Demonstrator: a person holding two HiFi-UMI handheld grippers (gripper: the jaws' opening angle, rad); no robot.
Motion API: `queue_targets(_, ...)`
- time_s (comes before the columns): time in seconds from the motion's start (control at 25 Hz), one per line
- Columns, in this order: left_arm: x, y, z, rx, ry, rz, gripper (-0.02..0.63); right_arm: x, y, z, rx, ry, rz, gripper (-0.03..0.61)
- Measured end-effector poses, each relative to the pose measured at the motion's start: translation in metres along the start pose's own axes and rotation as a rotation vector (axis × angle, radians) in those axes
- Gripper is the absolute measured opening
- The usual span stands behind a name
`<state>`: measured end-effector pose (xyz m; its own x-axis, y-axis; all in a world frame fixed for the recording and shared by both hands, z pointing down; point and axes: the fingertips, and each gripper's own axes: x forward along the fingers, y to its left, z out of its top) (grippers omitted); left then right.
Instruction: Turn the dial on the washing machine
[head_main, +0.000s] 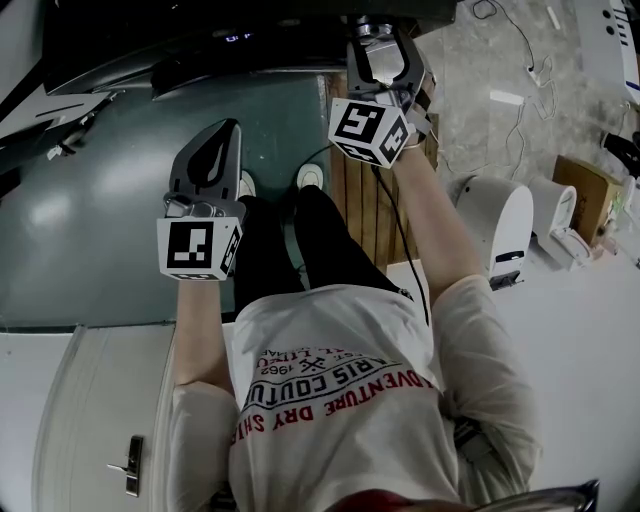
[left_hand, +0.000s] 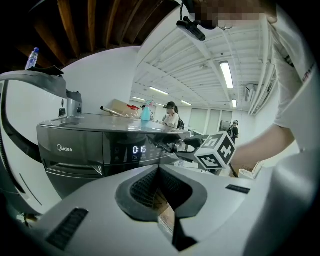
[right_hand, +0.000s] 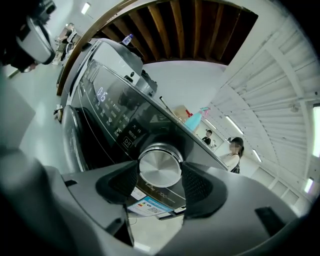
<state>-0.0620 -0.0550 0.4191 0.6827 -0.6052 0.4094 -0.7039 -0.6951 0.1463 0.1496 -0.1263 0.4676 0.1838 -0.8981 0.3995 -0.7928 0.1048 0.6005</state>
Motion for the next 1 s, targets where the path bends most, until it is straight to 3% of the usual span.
queue_targets(0.32,0.0,0.006,0.0,-0.011,-0.004,0.015,0.015,0.002,0.001,0.001,0.104,0.001,0.043,0.291)
queue_targets(0.68,-0.001,0.008,-0.003,-0.017,-0.002,0.023,0.015,0.003,-0.001,0.001,0.337,0.022,0.091,0.291)
queue_targets(1.0,-0.002,0.012,-0.003,-0.014,-0.002,0.026,0.015,0.004,0.0,0.002,0.427,0.023,0.118,0.291)
